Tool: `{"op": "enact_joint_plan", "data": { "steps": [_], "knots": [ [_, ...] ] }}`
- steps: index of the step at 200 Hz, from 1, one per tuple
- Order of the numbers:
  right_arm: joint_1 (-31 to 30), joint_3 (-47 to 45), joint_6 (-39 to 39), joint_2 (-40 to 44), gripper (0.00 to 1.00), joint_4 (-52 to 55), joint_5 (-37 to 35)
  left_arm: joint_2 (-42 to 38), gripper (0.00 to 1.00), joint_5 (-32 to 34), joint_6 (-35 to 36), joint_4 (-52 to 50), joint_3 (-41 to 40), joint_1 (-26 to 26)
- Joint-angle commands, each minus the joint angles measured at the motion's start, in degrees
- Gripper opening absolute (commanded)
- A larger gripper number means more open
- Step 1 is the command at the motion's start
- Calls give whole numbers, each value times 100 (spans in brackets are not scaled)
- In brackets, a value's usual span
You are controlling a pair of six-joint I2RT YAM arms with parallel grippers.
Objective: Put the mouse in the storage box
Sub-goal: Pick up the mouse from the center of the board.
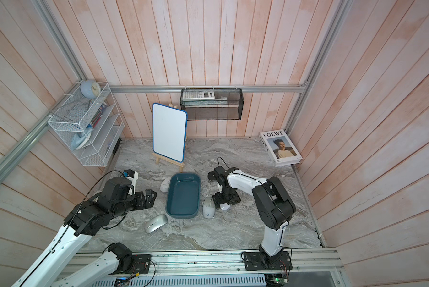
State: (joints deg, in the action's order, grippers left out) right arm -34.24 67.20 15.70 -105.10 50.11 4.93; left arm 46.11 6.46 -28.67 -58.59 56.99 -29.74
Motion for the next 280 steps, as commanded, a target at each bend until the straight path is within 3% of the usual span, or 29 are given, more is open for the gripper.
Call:
{"op": "enact_joint_plan", "data": {
  "steps": [1, 64, 111, 188, 241, 280],
  "knots": [
    [-4, 256, -63, -211, 86, -45, -319, 14, 100, 53, 54, 149, -131, 20],
    [3, 505, -35, -462, 71, -487, -352, 9, 100, 129, 14, 187, -171, 22],
    [-4, 453, 36, -511, 68, -515, -413, -9, 100, 155, 10, 208, -180, 20],
    [2, 244, 210, 135, 58, -450, -601, -94, 100, 135, -5, 256, -217, 19],
    [-43, 1018, 459, 970, 57, 78, -393, -109, 100, 359, -86, 212, -198, 21],
    [-521, 1990, 1034, 1069, 55, 186, -51, -181, 100, 410, -117, 239, -224, 34]
  ]
}}
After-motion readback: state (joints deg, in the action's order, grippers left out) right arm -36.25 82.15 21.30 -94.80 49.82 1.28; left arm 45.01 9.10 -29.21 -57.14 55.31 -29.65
